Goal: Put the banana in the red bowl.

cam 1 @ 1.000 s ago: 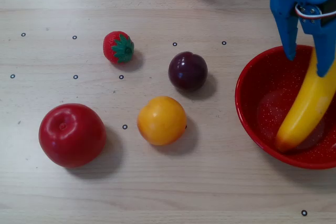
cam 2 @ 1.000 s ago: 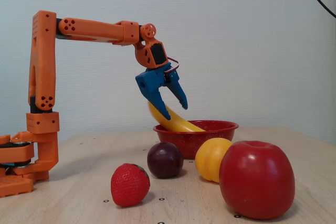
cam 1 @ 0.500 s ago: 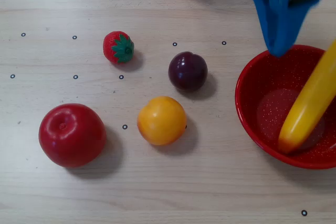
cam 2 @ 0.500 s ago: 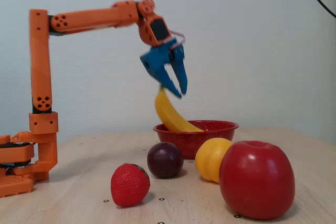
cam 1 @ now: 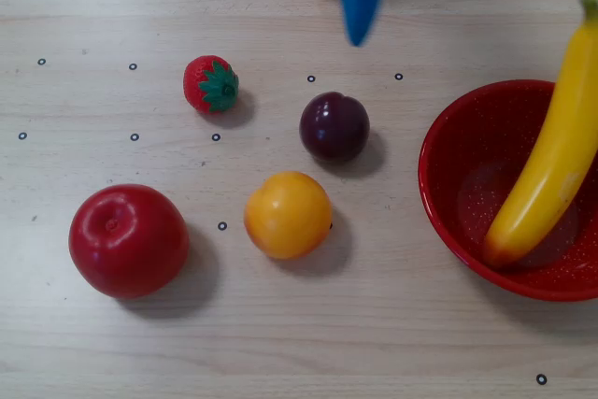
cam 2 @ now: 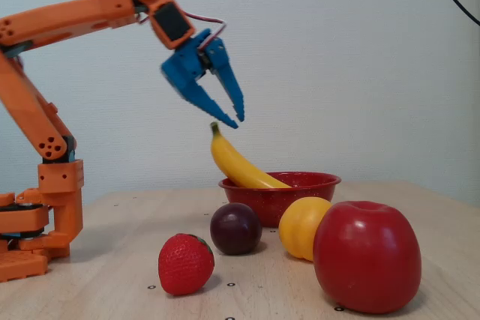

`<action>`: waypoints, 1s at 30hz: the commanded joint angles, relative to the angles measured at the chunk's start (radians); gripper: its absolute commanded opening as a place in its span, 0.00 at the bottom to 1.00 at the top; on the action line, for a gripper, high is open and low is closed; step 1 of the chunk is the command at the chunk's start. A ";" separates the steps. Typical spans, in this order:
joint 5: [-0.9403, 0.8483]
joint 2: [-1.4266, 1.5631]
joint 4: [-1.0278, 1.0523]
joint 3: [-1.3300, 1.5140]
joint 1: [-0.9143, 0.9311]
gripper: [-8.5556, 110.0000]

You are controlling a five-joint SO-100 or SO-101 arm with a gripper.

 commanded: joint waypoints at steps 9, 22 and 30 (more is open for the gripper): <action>0.048 0.374 -0.137 0.344 -0.129 0.07; 0.037 0.856 -0.279 0.953 -0.147 0.07; 0.023 1.014 -0.314 1.160 -0.144 0.07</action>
